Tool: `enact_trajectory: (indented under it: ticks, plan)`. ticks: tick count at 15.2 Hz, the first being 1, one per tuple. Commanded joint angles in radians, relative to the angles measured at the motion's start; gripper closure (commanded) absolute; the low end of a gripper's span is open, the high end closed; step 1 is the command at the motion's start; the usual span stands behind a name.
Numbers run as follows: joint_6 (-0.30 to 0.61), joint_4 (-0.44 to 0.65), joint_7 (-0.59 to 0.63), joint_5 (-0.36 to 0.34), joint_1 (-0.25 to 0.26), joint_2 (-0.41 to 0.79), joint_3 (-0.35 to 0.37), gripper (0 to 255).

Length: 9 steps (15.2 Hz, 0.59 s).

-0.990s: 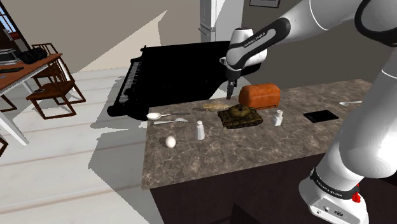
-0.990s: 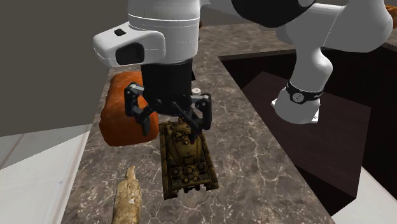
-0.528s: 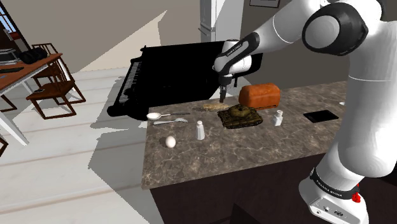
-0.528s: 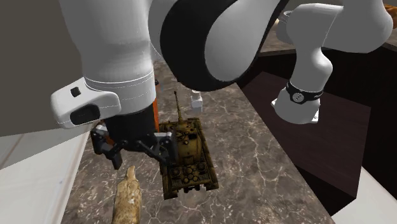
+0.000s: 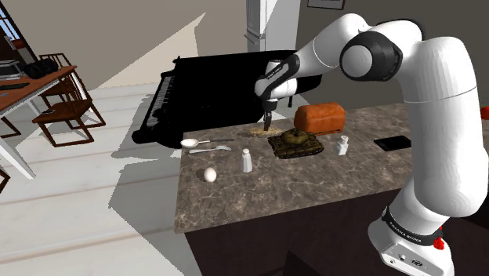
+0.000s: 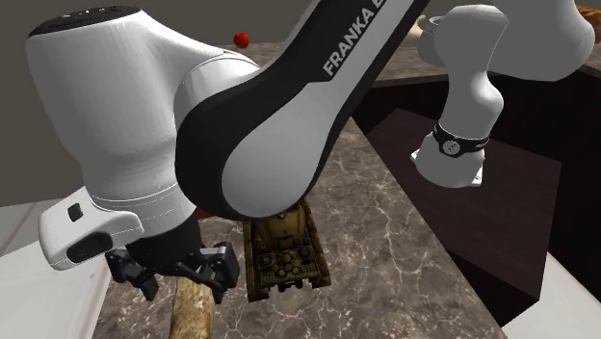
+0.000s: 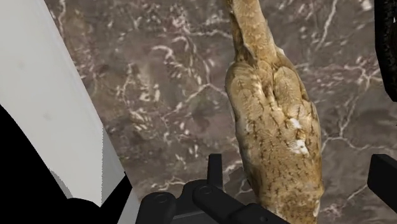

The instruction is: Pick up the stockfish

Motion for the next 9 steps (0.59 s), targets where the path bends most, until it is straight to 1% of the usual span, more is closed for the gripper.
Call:
enact_trajectory:
  ticks: [1, 4, 6, 7, 9]
  plan:
    - [0.017, 0.005, -0.008, 0.008, -0.005, 0.023, 0.005, 0]
    - [0.049, 0.004, -0.018, 0.02, -0.011, 0.055, 0.014, 0]
    - [0.05, 0.004, -0.018, 0.02, -0.011, 0.055, 0.014, 0]
    - [0.05, 0.004, -0.018, 0.02, -0.011, 0.054, 0.014, 255]
    - [0.049, 0.004, -0.019, 0.02, -0.011, 0.054, 0.014, 255]
